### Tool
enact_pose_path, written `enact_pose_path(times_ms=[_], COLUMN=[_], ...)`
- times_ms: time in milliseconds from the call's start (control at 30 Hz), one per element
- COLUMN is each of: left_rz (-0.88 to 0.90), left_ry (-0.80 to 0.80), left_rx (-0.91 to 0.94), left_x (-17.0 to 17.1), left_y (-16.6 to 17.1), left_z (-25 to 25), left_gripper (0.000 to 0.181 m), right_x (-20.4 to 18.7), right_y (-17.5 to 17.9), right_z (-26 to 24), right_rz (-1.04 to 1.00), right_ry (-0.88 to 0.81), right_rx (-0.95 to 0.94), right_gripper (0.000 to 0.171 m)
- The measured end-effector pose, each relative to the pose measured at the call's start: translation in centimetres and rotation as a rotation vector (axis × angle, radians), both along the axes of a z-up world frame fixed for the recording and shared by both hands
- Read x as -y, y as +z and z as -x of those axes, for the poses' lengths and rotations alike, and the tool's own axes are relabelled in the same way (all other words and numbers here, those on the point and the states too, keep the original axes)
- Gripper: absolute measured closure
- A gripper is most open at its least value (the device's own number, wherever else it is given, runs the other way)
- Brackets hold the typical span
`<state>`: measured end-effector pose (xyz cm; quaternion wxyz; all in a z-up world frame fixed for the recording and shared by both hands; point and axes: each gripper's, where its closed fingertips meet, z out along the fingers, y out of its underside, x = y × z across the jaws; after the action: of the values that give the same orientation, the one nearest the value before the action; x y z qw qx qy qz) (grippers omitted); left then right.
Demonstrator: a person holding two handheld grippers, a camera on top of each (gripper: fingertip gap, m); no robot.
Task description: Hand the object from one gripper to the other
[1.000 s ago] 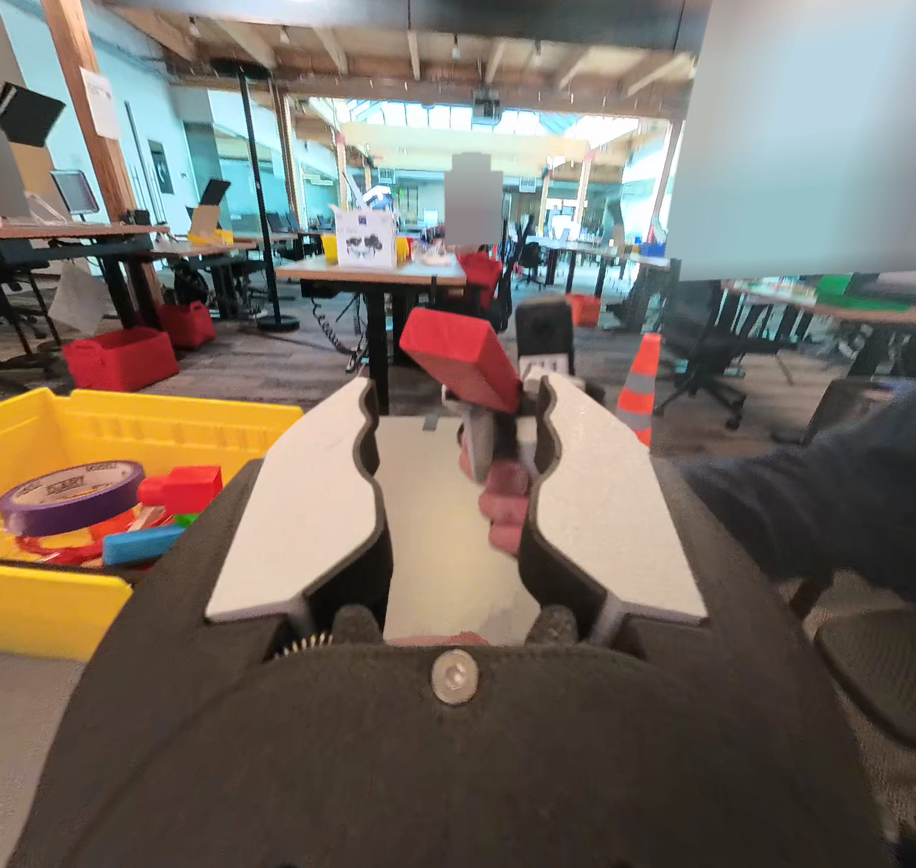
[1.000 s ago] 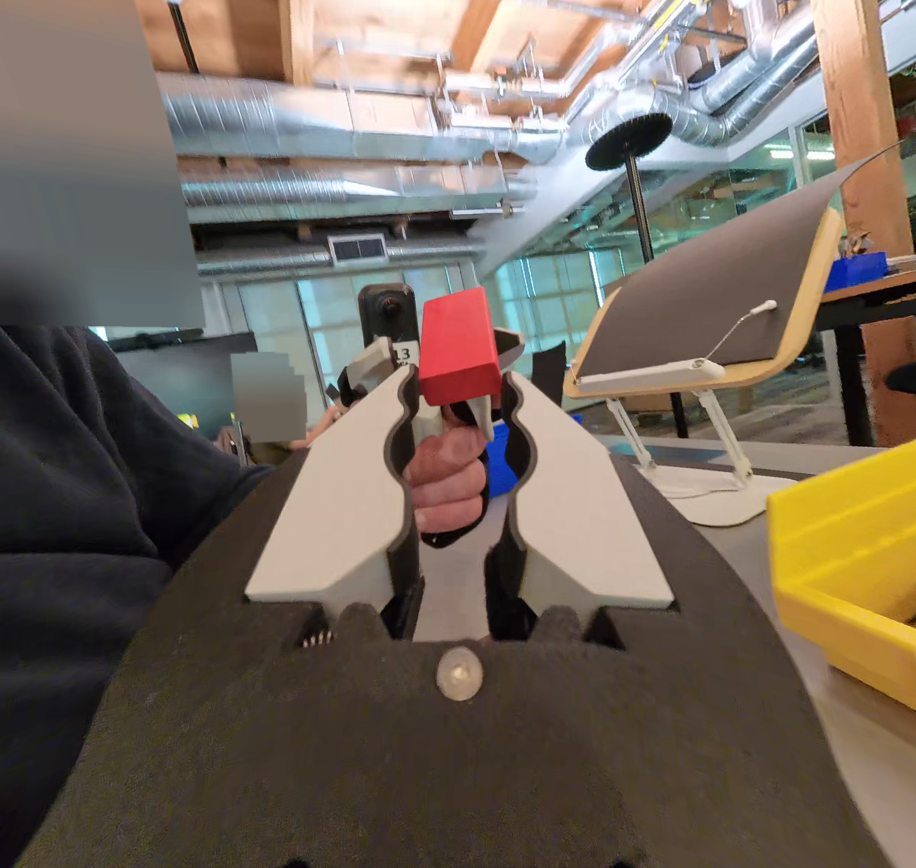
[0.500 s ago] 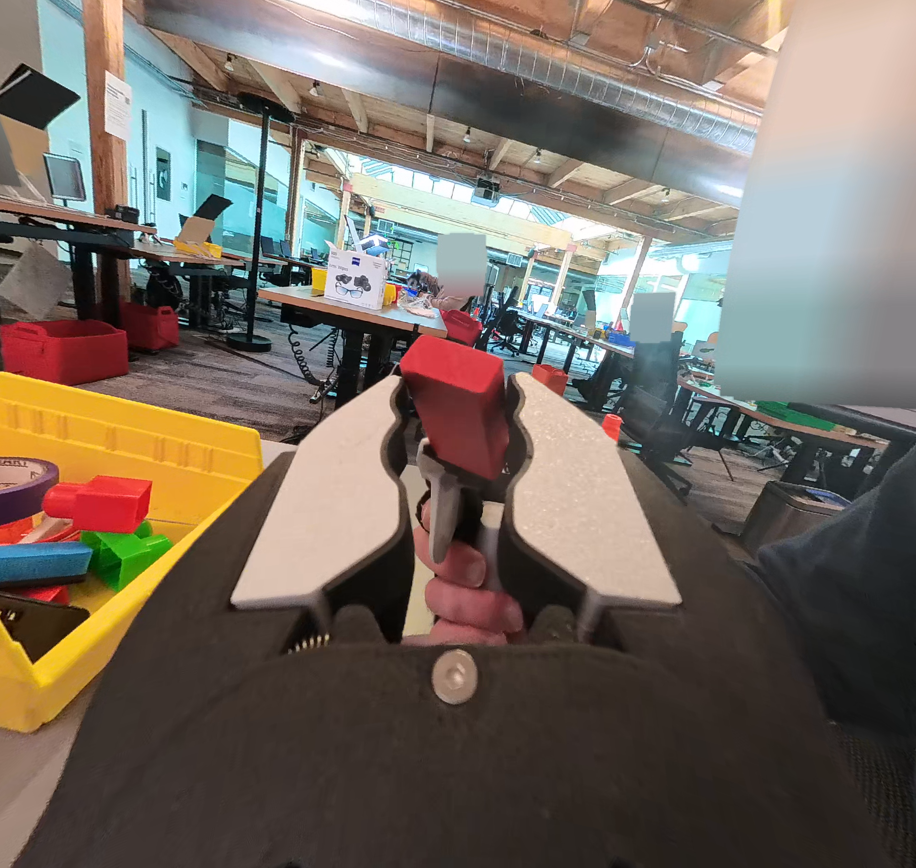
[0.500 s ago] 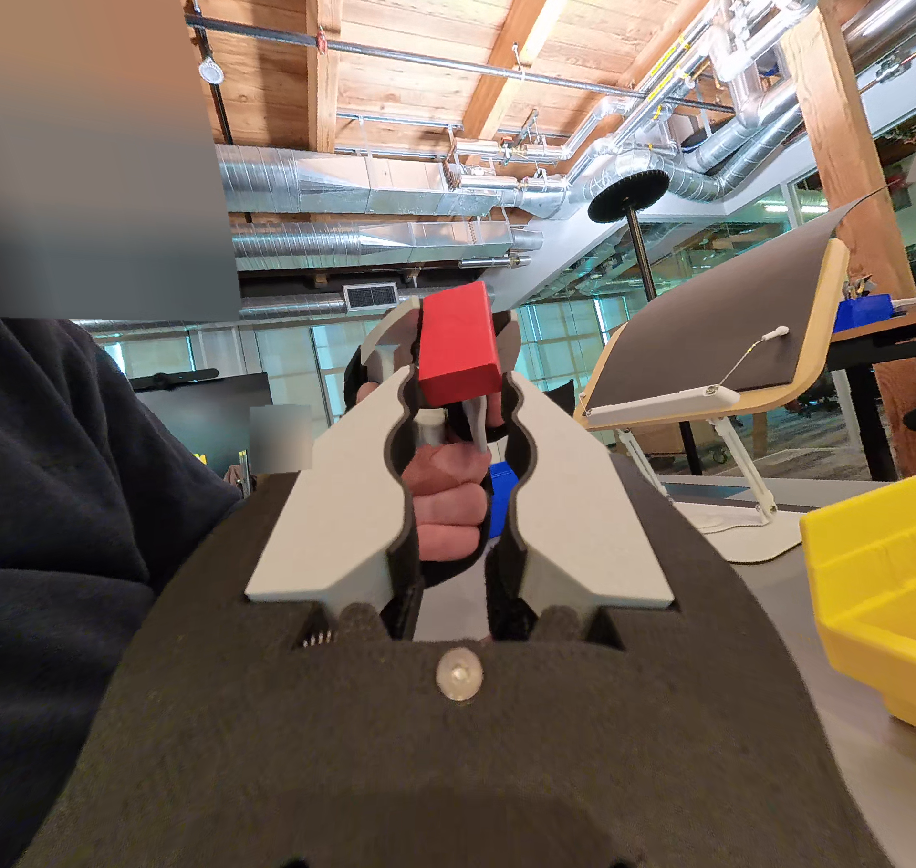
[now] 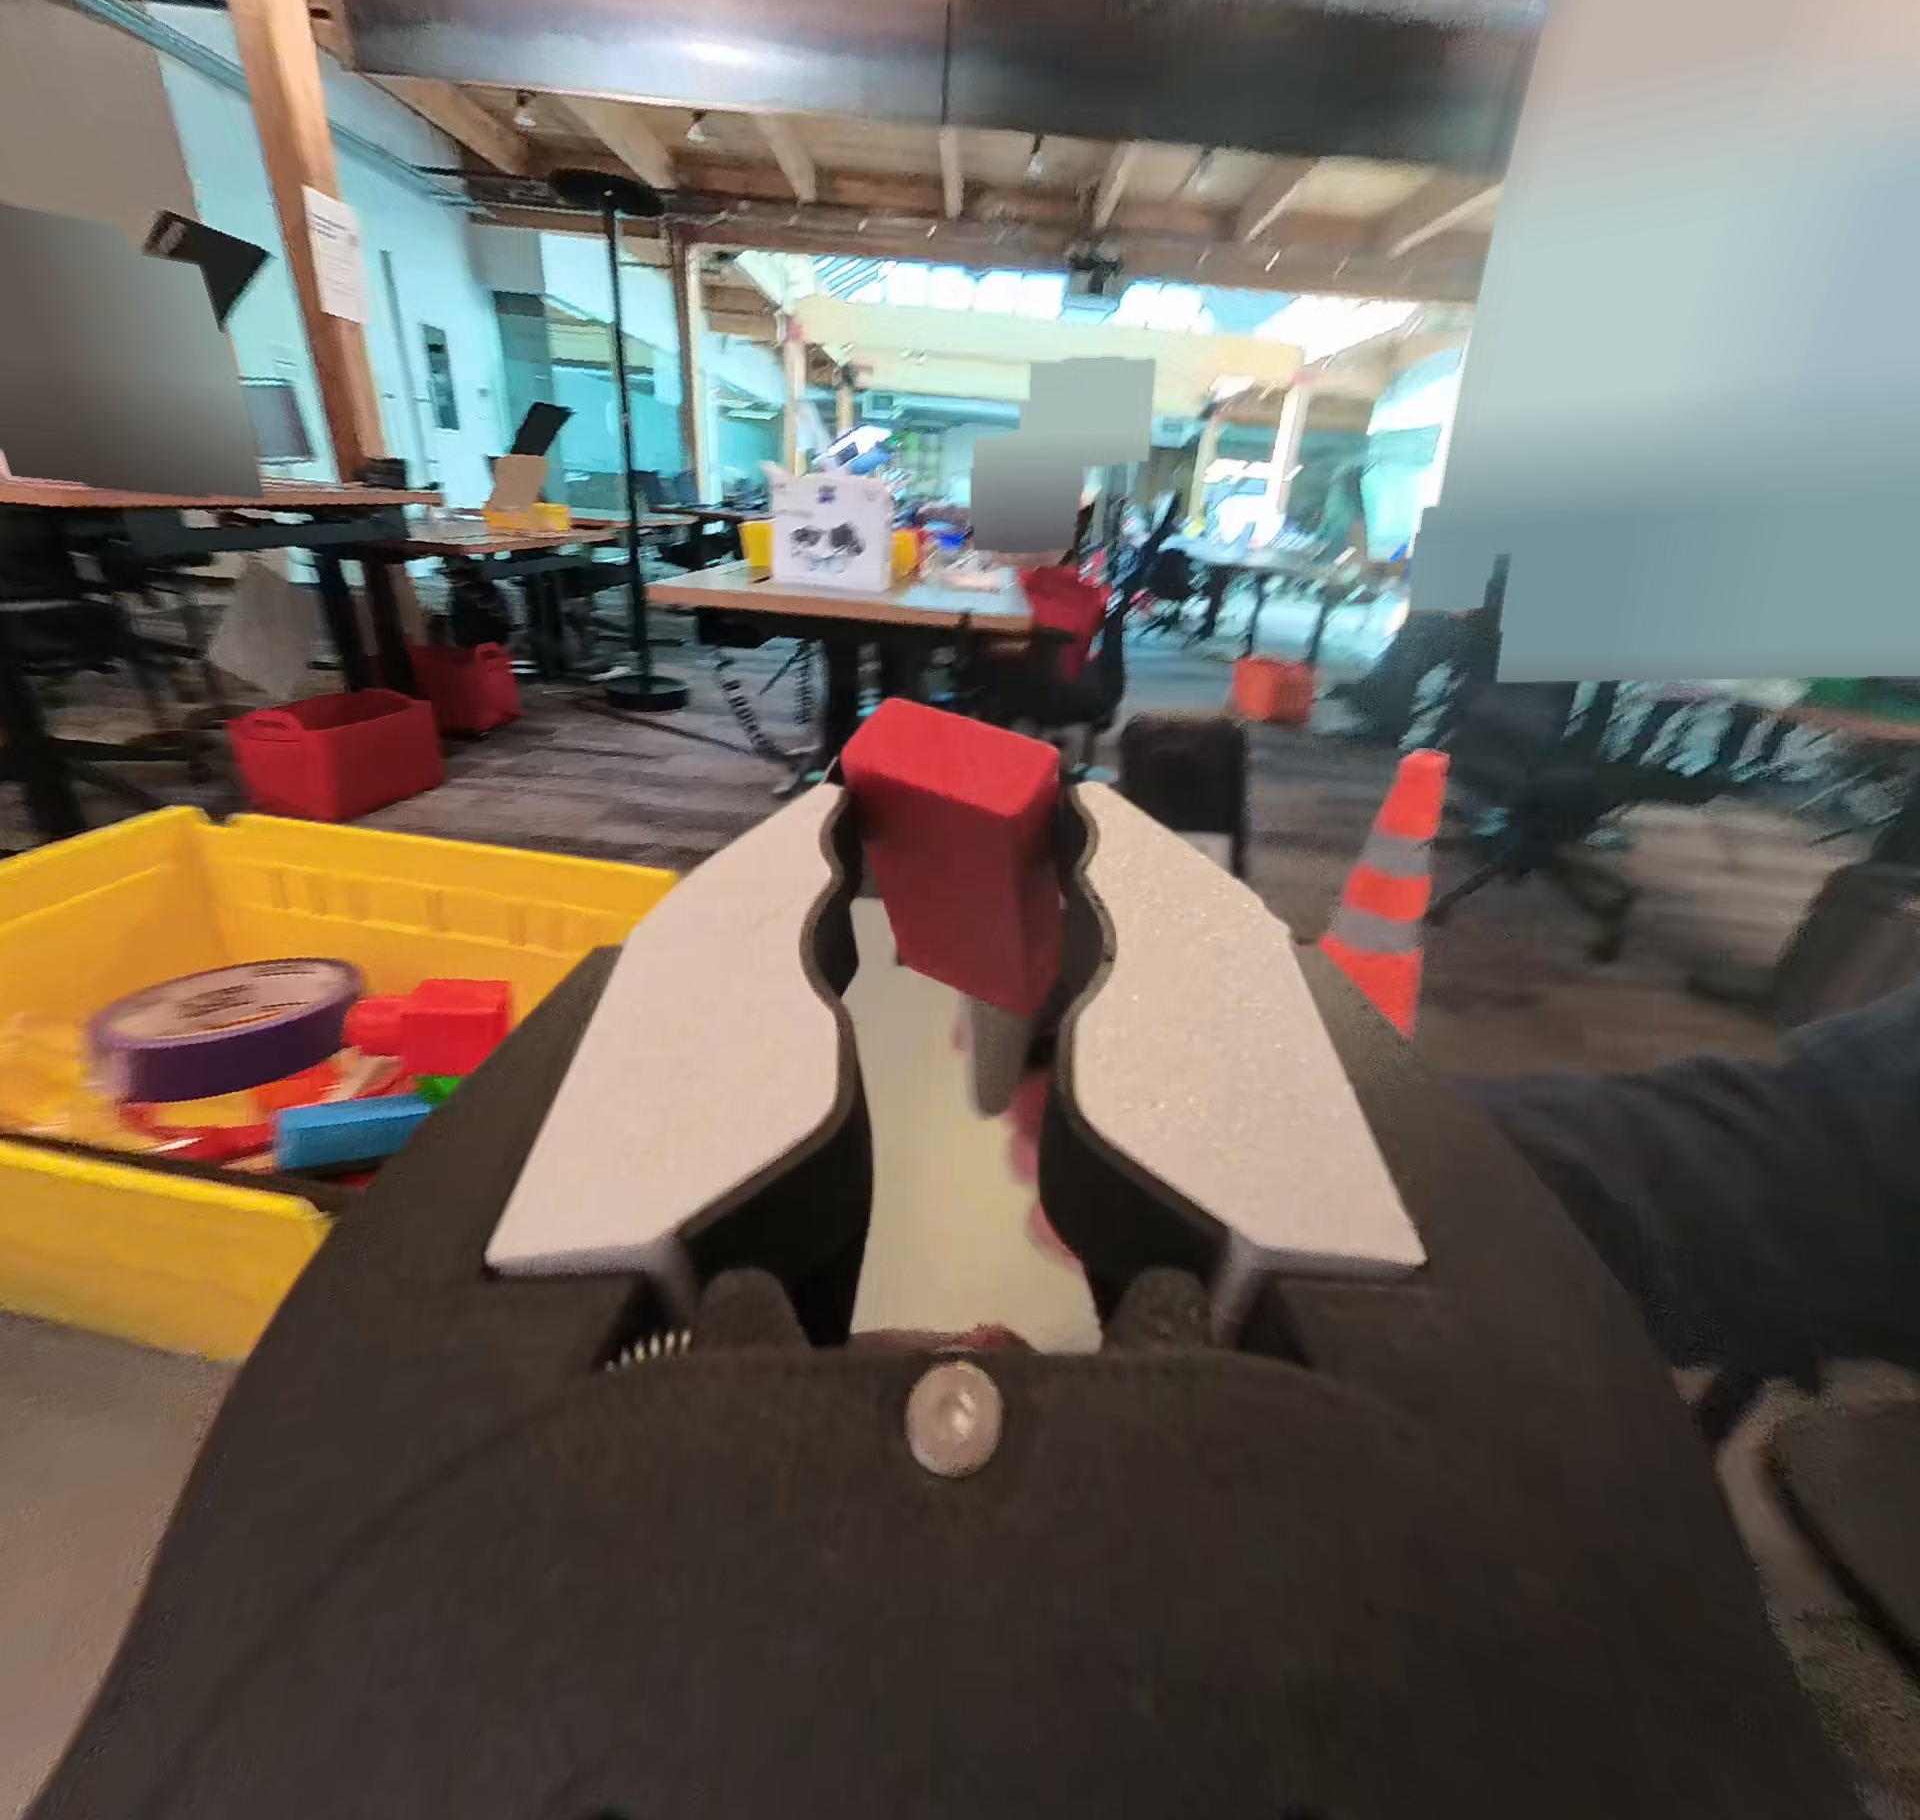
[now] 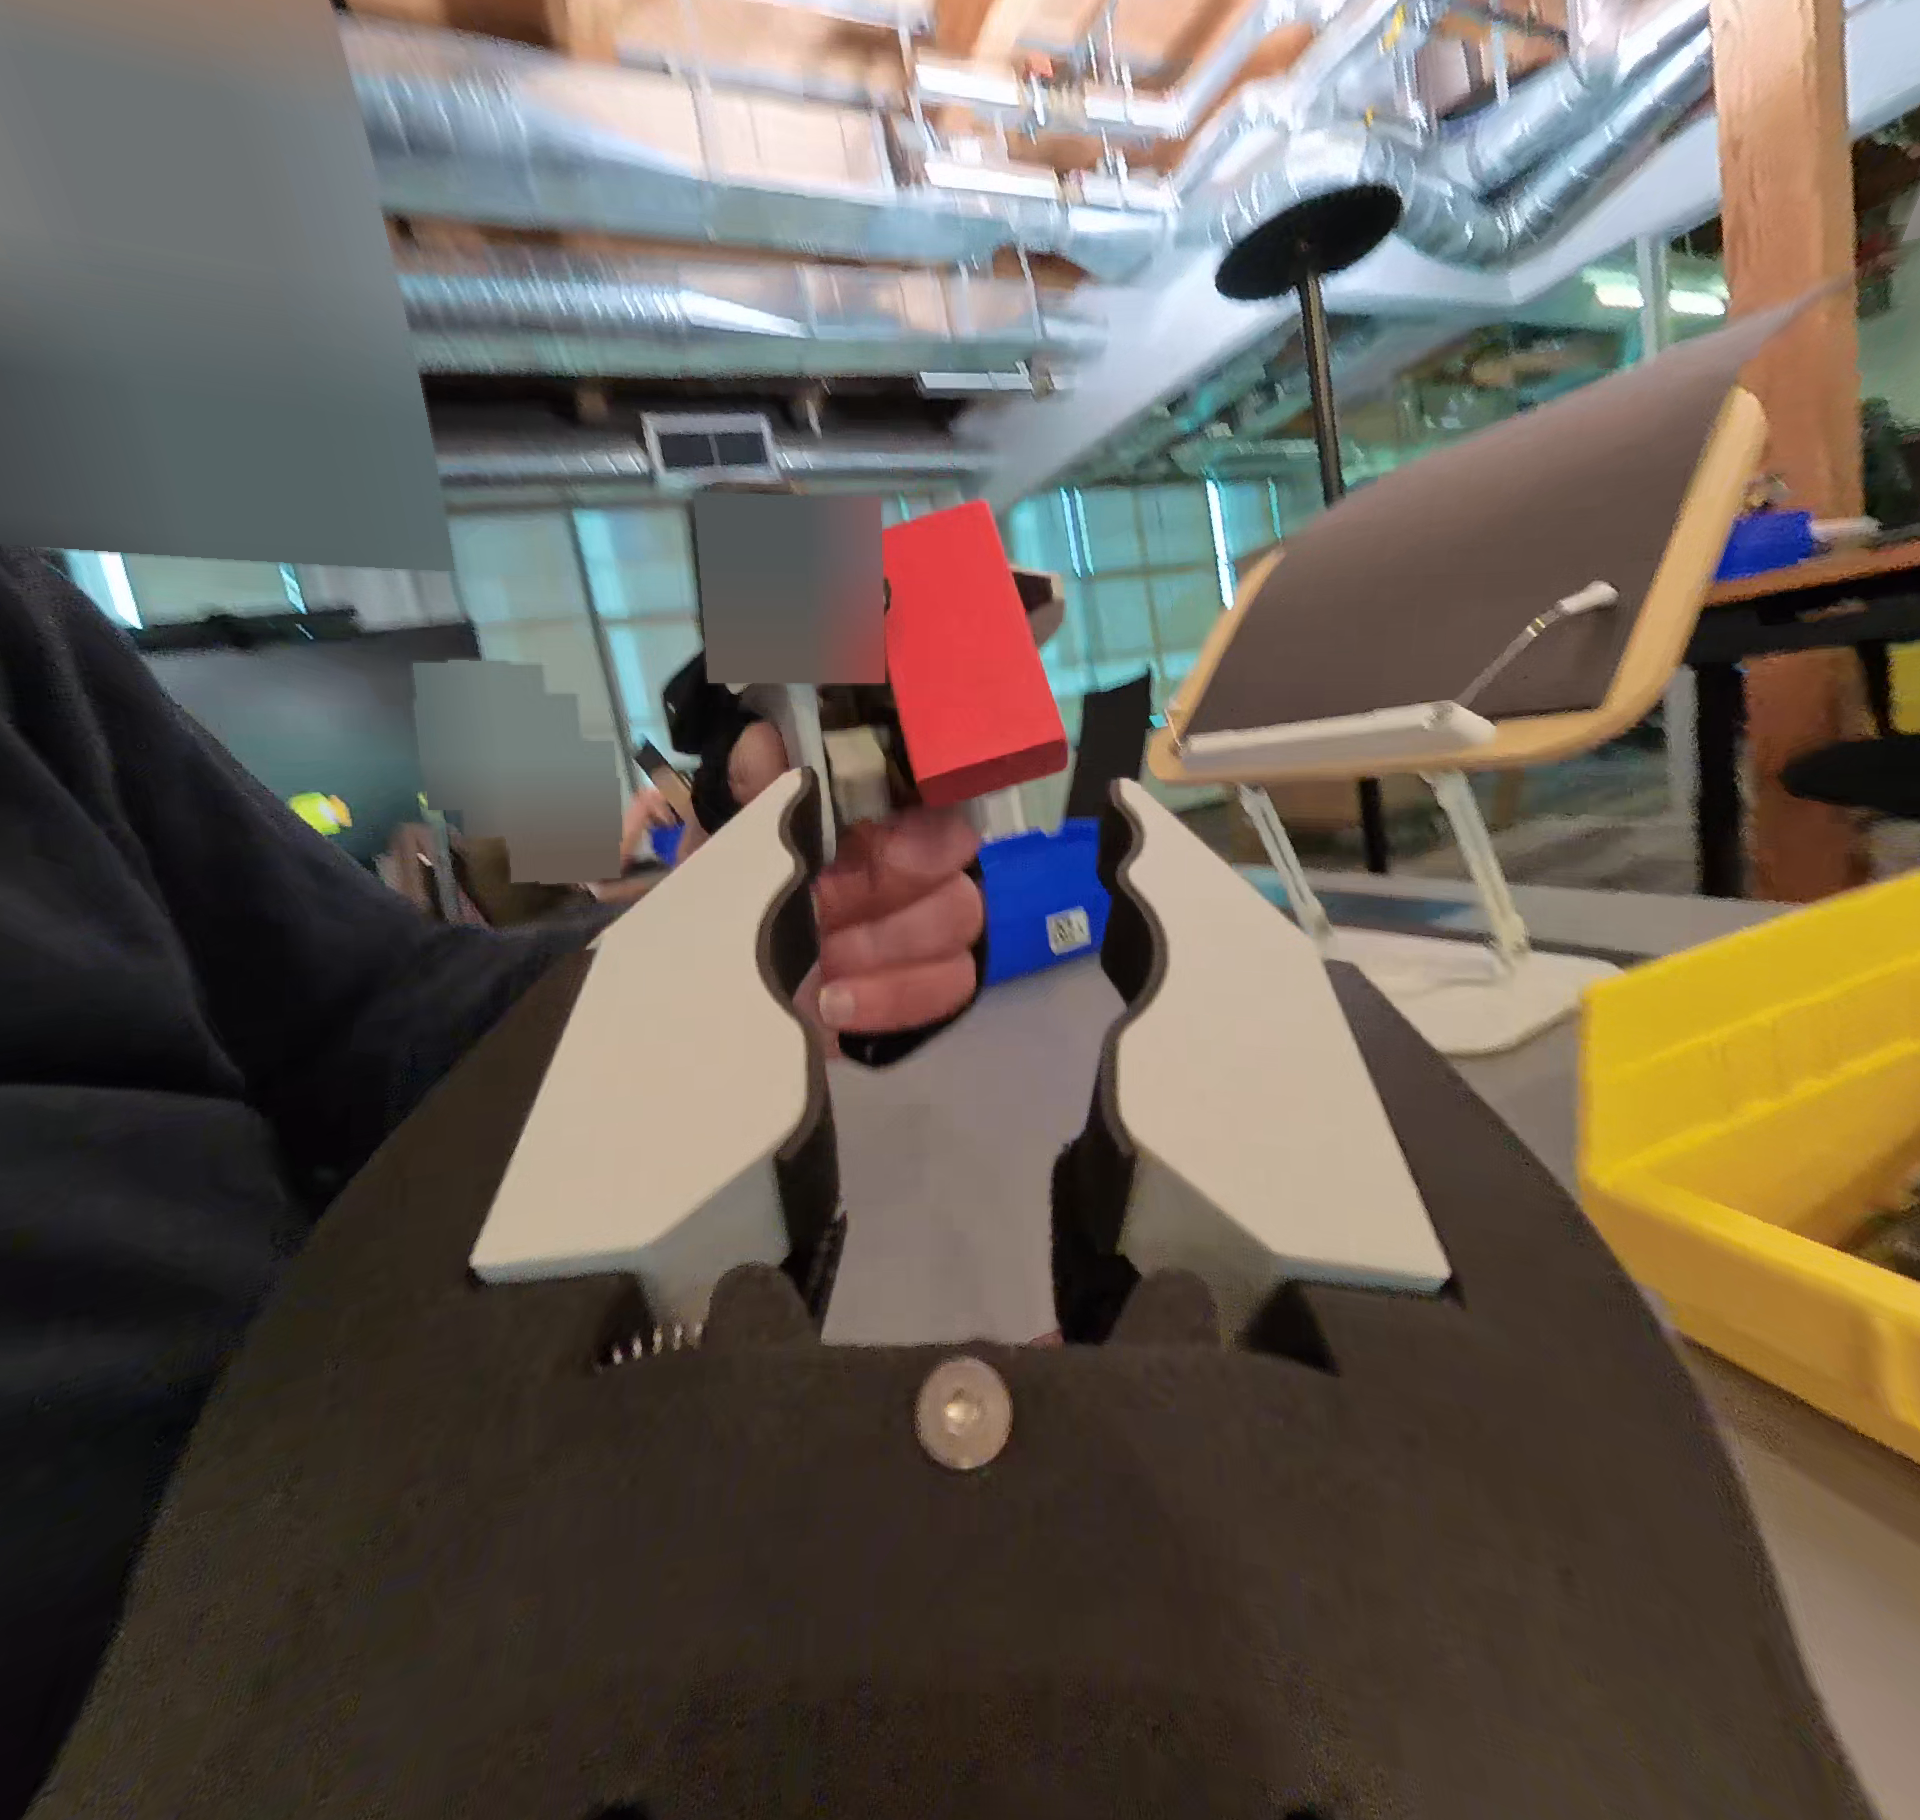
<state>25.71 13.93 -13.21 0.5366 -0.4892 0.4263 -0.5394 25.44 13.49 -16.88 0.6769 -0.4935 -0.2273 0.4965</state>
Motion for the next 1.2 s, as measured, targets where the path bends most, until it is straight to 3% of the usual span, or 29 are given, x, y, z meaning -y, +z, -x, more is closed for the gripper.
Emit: enact_pose_path(times_ms=[133,267,467,567,633,833,1033,1200], left_rz=[-0.299,-0.480,-0.277,-0.075,-0.001,0.110,0.167,0.173], left_ry=[0.146,0.213,0.082,-0.027,-0.055,-0.034,-0.024,-0.015], left_rx=[-0.176,-0.326,-0.445,-0.475,-0.507,-0.579,-0.587,-0.597], left_x=[-0.3,-0.4,-0.3,-0.1,-0.2,-0.5,-0.5,-0.7], left_y=[-1.0,-2.0,-2.8,-2.8,-3.2,-4.6,-5.2,-5.5], left_z=[0.2,-0.2,-0.1,0.0,0.0,-0.4,-0.6,-0.6], left_gripper=[0.146,0.146,0.145,0.145,0.146,0.145,0.146,0.146], right_x=[-0.1,0.2,0.8,0.4,-0.2,-2.3,-2.9,-3.0], right_y=[0.2,1.4,0.5,0.0,-0.1,-1.3,-1.7,-1.9], right_z=[-1.3,-1.3,0.3,1.1,1.5,2.2,2.1,2.0], right_rz=[0.054,-0.082,-0.508,-0.644,-0.678,-0.730,-0.759,-0.763], right_ry=[-0.038,-0.184,-0.430,-0.519,-0.570,-0.718,-0.746,-0.746], right_rx=[0.074,0.250,0.917,1.116,1.190,1.392,1.432,1.448], right_gripper=[0.117,0.110,0.090,0.077,0.069,0.076,0.101,0.102])
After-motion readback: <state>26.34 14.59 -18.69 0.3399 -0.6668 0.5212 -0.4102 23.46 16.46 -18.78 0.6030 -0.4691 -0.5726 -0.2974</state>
